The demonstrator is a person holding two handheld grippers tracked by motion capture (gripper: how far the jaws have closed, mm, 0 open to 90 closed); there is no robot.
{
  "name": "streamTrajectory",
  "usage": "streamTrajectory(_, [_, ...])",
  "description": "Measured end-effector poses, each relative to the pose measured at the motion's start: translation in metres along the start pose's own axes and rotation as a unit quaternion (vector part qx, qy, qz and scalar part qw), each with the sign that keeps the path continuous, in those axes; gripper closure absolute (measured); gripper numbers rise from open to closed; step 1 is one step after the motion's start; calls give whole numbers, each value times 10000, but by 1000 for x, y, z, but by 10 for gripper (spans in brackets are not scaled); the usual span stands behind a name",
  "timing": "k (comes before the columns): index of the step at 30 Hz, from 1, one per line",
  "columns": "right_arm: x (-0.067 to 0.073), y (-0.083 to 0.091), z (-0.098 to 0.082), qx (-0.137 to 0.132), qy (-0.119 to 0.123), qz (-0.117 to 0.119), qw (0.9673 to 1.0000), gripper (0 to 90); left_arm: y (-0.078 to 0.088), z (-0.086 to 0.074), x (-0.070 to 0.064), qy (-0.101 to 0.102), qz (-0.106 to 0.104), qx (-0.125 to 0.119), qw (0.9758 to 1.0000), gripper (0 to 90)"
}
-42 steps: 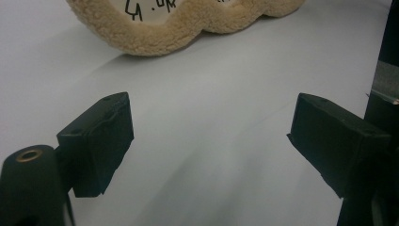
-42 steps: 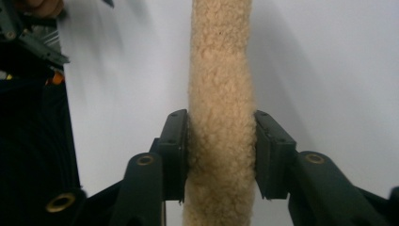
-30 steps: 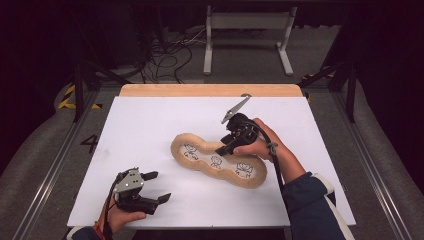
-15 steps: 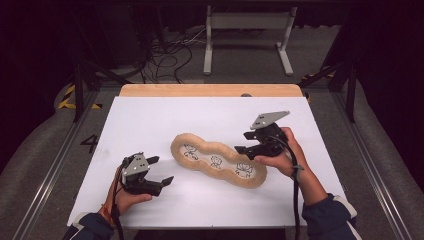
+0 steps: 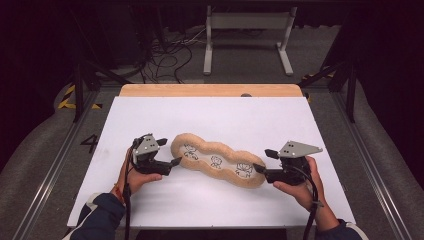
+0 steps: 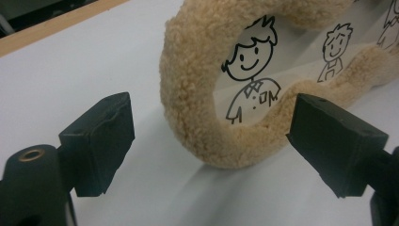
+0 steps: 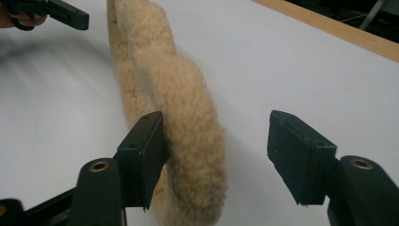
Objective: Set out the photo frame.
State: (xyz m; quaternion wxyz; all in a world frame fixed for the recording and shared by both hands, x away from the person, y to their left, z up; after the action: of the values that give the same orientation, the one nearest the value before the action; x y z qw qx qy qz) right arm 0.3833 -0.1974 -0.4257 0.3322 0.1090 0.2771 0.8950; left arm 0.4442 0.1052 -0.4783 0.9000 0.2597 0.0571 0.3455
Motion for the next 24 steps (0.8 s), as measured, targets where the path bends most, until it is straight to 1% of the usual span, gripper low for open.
streamTrajectory(1, [-1, 0, -5, -28, -75, -48, 10000, 346, -2, 2, -2, -5, -33, -28, 10000, 155])
streamTrajectory(2, [0, -1, -10, -61, -178, -43, 9998, 352, -4, 3, -3, -62, -58, -36, 10000, 159])
streamTrajectory(3, [0, -2, -15, -75, -221, -58, 9997, 351, -6, 4, -4, -54, -79, -34, 9999, 161])
streamTrajectory(5, [1, -5, -25, -38, -253, -112, 9996, 362, -11, 7, -5, -67, -120, -26, 9999, 175])
streamTrajectory(7, [2, -8, -33, -45, -338, -132, 9993, 373, -15, 6, -6, -94, -152, 42, 9998, 188])
streamTrajectory(8, [2, -9, -35, -22, -339, -143, 9993, 386, -17, 6, -7, -108, -176, 61, 9998, 201])
streamTrajectory(10, [4, -10, -36, -89, -344, -136, 9993, 412, -18, 5, -7, -114, -178, 75, 9997, 204])
streamTrajectory(11, [4, -11, -36, -146, -421, -100, 9990, 432, -17, 5, -6, -105, -161, 76, 9998, 223])
streamTrajectory(13, [4, -13, -37, -145, -456, -116, 9988, 438, -16, 4, -4, -30, -169, 49, 9998, 268])
streamTrajectory(14, [4, -14, -38, -119, -474, -83, 9988, 442, -16, 4, -3, -15, -194, 34, 9998, 283])
streamTrajectory(16, [3, -16, -39, -149, -471, -86, 9987, 462, -16, 3, -2, -2, -184, 52, 9998, 301])
streamTrajectory(17, [3, -17, -39, -158, -508, -53, 9986, 472, -17, 3, -1, -2, -191, 62, 9998, 307])
streamTrajectory(18, [3, -17, -39, -161, -516, -43, 9985, 488, -17, 2, -1, 31, -198, 82, 9998, 323])
streamTrajectory(19, [3, -17, -39, -180, -524, -38, 9985, 516, -17, 1, -1, 20, -196, 104, 9998, 340])
streamTrajectory(20, [3, -17, -39, -189, -528, -39, 9984, 547, -17, 1, 0, 51, -199, 86, 9998, 359])
streamTrajectory(22, [4, -19, -38, -180, -476, -38, 9987, 588, -17, 0, 1, 57, -158, 103, 9998, 403])
streamTrajectory(23, [5, -19, -38, -188, -442, -38, 9988, 623, -17, 0, 2, 27, -121, 108, 9999, 435])
streamTrajectory(24, [5, -20, -37, -192, -398, -80, 9990, 628, -16, -1, 2, 25, -92, 100, 9999, 461])
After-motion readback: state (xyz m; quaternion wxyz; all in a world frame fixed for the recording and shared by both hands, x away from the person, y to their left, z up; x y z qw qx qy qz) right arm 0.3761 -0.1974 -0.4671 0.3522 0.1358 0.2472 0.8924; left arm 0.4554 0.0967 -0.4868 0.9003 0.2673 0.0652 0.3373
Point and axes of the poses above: each handheld gripper's, and its own axes: y roughly backward along the jaws, z roughly out of its top, x roughly to its left, the point moved 9 cm from there along -y, roughly forward along the jaws, and after that the axes turned 5 degrees about z, right-handed, at the moved point
